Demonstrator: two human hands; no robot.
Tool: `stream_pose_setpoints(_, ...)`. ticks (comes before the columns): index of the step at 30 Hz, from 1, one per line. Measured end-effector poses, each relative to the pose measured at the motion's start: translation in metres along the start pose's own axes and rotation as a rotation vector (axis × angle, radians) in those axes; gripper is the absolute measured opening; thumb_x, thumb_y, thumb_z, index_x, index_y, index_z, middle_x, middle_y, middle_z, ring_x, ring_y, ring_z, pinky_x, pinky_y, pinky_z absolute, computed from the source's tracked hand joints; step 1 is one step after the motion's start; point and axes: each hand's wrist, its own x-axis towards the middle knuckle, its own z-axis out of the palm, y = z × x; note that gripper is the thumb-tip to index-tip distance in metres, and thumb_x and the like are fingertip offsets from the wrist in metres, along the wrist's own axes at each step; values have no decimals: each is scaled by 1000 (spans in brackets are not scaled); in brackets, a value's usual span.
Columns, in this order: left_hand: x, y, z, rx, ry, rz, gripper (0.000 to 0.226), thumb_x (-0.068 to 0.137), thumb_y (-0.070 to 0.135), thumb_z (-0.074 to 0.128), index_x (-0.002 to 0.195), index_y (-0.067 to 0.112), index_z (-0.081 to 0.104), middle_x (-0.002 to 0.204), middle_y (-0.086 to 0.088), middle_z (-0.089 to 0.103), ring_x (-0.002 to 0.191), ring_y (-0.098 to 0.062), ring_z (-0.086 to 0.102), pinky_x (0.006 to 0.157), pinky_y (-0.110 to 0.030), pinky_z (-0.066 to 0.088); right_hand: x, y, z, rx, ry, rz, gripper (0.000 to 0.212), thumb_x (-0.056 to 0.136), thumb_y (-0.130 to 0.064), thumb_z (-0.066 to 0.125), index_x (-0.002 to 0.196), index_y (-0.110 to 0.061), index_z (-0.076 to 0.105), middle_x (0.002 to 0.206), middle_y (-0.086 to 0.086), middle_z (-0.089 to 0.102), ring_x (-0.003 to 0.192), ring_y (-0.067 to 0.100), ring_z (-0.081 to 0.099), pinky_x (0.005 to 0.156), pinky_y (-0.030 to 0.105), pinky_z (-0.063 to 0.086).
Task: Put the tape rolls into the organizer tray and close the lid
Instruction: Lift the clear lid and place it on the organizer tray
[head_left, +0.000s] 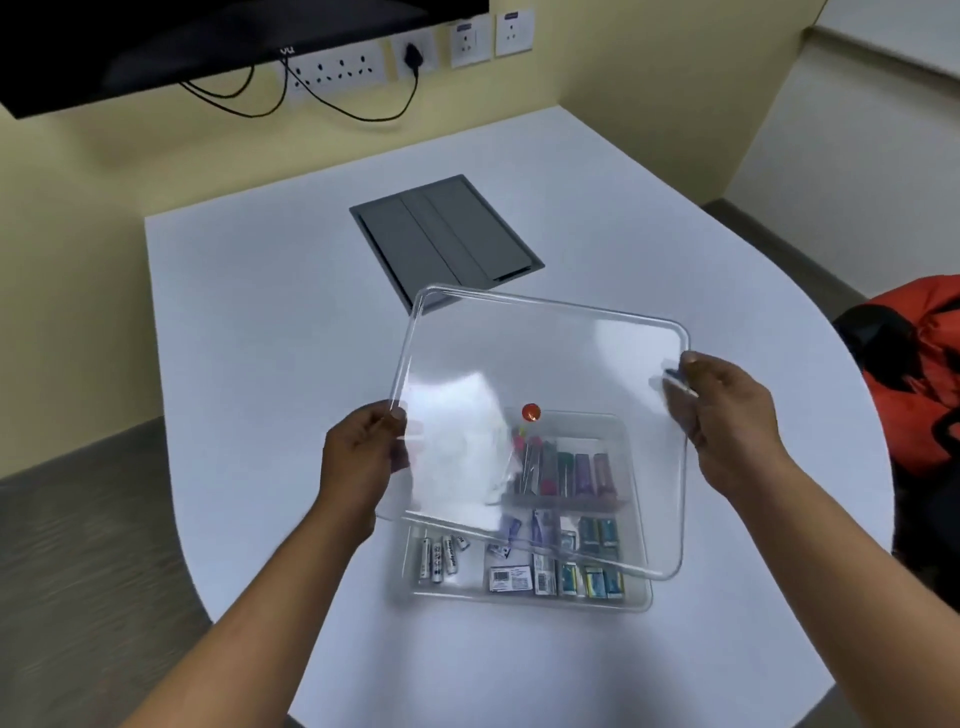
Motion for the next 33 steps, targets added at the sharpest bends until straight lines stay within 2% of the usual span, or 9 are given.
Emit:
stream_pose_setpoints(2, -7, -11, 0, -13, 30, -23, 14, 93, 11, 54, 92, 16, 67, 89, -13, 68, 75, -24, 61, 74, -37, 54, 1, 20, -4, -204, -46, 11, 36, 87, -19, 69, 122, -13, 61, 111, 7, 69, 89, 18, 72, 80, 32, 58)
stream_pose_setpoints(5, -17, -34, 3, 105, 58, -4, 18, 94, 8, 50, 108, 11, 62, 87, -9, 68, 64, -11, 66, 68, -27, 56, -5, 53, -16, -404, -91, 166, 56, 83, -22, 74, 134, -12, 52, 118, 11, 64, 100, 22, 66, 92, 42, 53)
stream_pose_setpoints(8, -22, -63, -1, 600, -25, 56, 47, 89, 31, 62, 131, 12, 50, 110, -3, 66, 97, -16, 63, 86, -28, 45, -12, 75, -24, -590, -117, 260, 40, 84, -26, 73, 119, -10, 60, 122, 24, 61, 111, 36, 60, 99, 47, 48)
stream_pose_setpoints(10, -22, -78, -6, 802, -72, 86, 56, 87, 39, 63, 133, 11, 49, 129, -5, 56, 118, -21, 53, 96, -30, 40, -11, 83, -26, -766, -146, 247, 60, 85, -35, 70, 133, -4, 48, 139, 21, 50, 124, 36, 51, 104, 44, 41)
stream_pose_setpoints(12, -19, -86, -9, 905, -78, 117, 55, 86, 44, 62, 130, 11, 52, 137, -5, 49, 125, -21, 48, 100, -33, 39, -11, 88, -26, -869, -167, 220, 75, 84, -43, 69, 143, -8, 38, 150, 13, 40, 133, 30, 43, 105, 39, 36)
stream_pose_setpoints(19, -7, -96, -14, 1060, -102, 114, 64, 86, 52, 57, 132, 9, 50, 147, -7, 41, 133, -24, 40, 103, -37, 38, -9, 97, -16, -1024, -248, 142, 80, 81, -48, 70, 147, -18, 35, 152, 9, 38, 134, 29, 42, 108, 44, 38)
stream_pose_setpoints(25, -6, -106, -21, 1067, -200, -37, 52, 83, 55, 60, 112, 13, 55, 120, -7, 58, 108, -24, 56, 84, -32, 44, -8, 100, -16, -1226, -343, 61, 86, 82, -49, 69, 149, -14, 29, 152, 10, 37, 136, 29, 39, 110, 41, 34)
stream_pose_setpoints(29, -2, -110, -24, 1043, -266, -34, 57, 84, 55, 58, 125, 15, 54, 128, -7, 57, 117, -23, 53, 95, -38, 45, -10, 103, -21, -1385, -421, 14, 94, 79, -49, 71, 151, -17, 19, 159, 11, 21, 141, 30, 32, 110, 39, 31)
stream_pose_setpoints(33, -2, -108, -24, 1059, -333, 23, 82, 85, 53, 58, 148, 14, 24, 152, -7, 33, 138, -22, 34, 110, -36, 33, -16, 105, -28, -1587, -622, -80, 124, 63, -55, 81, 153, -20, 2, 162, 7, -6, 148, 25, 8, 114, 42, 28)
